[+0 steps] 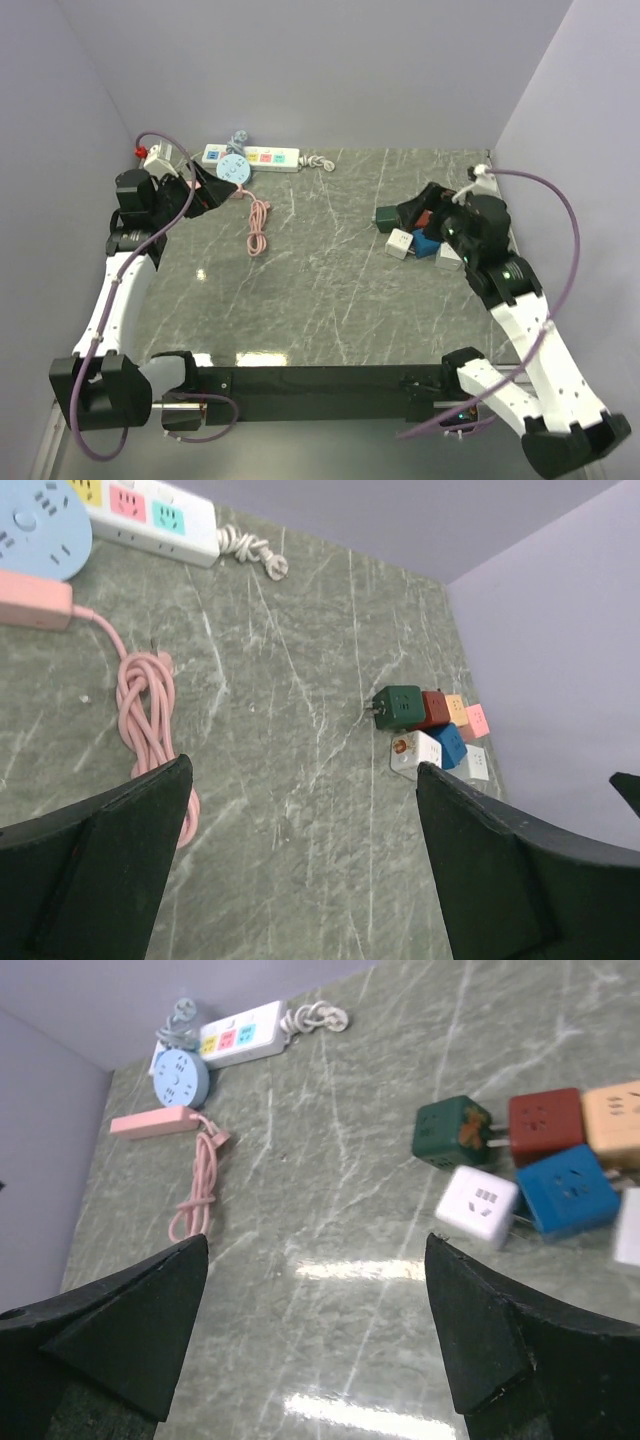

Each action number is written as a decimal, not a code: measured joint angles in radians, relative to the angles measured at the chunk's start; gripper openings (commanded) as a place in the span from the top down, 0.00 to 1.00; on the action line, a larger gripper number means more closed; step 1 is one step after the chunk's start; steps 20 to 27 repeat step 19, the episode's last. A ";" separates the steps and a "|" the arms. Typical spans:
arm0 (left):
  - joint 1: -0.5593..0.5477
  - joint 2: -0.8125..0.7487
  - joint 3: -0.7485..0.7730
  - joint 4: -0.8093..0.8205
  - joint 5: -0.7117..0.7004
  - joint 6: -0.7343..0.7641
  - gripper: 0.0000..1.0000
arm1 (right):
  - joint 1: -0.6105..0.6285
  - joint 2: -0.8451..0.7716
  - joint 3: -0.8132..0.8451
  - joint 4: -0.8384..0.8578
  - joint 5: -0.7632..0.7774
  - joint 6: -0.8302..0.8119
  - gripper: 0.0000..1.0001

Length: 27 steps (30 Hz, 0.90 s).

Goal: Pull the plug off the socket

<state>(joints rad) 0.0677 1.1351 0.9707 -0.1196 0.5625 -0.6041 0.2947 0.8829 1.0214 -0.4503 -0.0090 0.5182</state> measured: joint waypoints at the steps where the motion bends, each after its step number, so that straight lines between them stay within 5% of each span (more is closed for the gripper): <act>1: 0.000 -0.015 -0.001 0.000 0.001 0.009 0.01 | 0.000 -0.039 -0.021 -0.001 0.013 -0.001 0.05; 11: 0.000 -0.126 -0.040 0.001 0.003 0.068 0.01 | 0.000 -0.352 -0.139 -0.089 0.215 -0.011 0.04; 27: -0.006 -0.129 -0.047 -0.006 0.008 0.085 0.00 | 0.000 -0.386 -0.188 -0.113 0.293 -0.018 0.03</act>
